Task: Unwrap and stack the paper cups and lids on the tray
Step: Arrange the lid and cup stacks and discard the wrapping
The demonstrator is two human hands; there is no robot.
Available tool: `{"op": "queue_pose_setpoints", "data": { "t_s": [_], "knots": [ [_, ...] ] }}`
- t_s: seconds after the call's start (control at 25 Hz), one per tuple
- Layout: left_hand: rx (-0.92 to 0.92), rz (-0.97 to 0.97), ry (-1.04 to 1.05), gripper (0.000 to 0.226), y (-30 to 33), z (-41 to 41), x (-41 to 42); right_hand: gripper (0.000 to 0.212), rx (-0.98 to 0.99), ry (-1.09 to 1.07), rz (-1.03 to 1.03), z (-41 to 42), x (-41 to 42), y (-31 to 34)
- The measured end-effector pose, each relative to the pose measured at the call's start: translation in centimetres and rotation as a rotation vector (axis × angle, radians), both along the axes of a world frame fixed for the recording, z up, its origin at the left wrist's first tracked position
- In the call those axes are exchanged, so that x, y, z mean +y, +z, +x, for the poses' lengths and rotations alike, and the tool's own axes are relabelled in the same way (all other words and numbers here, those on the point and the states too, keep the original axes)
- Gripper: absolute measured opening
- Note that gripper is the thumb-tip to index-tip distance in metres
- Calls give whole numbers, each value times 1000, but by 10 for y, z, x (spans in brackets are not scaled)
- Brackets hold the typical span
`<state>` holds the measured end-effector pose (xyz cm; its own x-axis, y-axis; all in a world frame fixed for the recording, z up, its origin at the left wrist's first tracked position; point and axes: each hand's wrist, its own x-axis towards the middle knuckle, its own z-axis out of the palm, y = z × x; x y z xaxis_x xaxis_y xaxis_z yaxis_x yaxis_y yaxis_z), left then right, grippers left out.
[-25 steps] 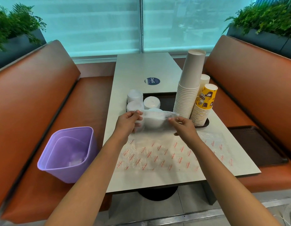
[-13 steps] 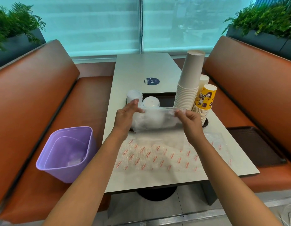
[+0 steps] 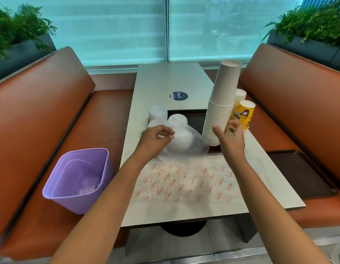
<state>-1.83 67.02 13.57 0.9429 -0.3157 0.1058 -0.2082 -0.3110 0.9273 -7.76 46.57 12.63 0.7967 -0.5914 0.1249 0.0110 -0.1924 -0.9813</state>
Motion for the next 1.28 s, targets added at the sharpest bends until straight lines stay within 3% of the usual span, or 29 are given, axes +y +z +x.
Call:
{"op": "queue_pose_setpoints", "data": {
  "t_s": [0.12,0.2,0.28,0.36,0.48,0.64,0.72,0.8,0.96,1.04,1.16,1.24,1.28],
  "knots": [
    [-93,267,-275,17,12,-3,-5,82,90,512,-242,4,10,13],
    [-75,226,-346,21,18,-7,-10,74,127,704,-175,7,14,16],
    [-50,22,-202,38,18,-6,-12,41,48,645,52,9,17,15],
    [58,-224,-46,49,10,-6,-12,20,-29,489,275,7,18,11],
    [274,-315,-57,40,-8,-8,-14,18,-85,405,416,7,18,2],
    [240,-381,-52,17,-9,-6,-16,10,-94,408,528,6,16,0],
    [166,-344,-50,16,-4,-2,-14,21,-78,349,481,9,11,-2],
    [76,-209,-75,17,2,0,-11,38,-63,300,234,10,3,2],
    [-84,113,-210,14,13,-2,-9,69,161,644,-202,11,-11,30],
    [-102,153,-273,15,19,-7,-12,54,224,781,-215,11,-8,38],
    [-177,107,-157,18,22,-1,-8,10,46,635,-57,8,7,36],
    [-162,-73,72,48,18,4,1,7,-37,502,93,7,11,33],
    [-72,-209,116,61,15,4,5,8,-56,471,160,6,10,30]
  ]
}}
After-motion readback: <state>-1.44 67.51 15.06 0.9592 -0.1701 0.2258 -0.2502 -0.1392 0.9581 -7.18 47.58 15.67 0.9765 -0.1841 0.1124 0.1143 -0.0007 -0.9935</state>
